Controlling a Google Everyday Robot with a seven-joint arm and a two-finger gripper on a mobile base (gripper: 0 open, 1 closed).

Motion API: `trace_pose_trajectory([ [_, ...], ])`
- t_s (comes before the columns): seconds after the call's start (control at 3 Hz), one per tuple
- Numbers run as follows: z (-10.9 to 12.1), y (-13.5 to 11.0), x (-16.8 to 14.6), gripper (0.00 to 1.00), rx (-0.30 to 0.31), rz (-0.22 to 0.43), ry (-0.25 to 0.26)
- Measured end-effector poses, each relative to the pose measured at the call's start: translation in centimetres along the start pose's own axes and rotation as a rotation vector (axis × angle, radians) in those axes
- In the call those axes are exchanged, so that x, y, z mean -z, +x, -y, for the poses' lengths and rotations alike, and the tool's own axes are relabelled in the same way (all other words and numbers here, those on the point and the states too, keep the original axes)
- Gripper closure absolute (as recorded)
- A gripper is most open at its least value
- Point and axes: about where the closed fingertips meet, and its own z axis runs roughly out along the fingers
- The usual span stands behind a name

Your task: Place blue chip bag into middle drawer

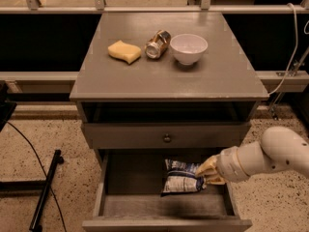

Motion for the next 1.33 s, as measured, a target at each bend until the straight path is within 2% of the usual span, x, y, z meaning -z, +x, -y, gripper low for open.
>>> trace_pose_trajectory([
  [0.33, -3.0, 2.2, -1.9, 1.0, 0.079, -0.021, -0.001],
  [0.67, -4.9, 4.0, -4.2, 0.82, 0.071, 0.017, -0.009],
  [1.0, -7.3, 5.0, -5.3, 0.58, 0.014, -0.038, -0.033],
  [1.33, -6.5, 6.2, -5.4, 0.35, 0.009, -0.087, -0.003],
])
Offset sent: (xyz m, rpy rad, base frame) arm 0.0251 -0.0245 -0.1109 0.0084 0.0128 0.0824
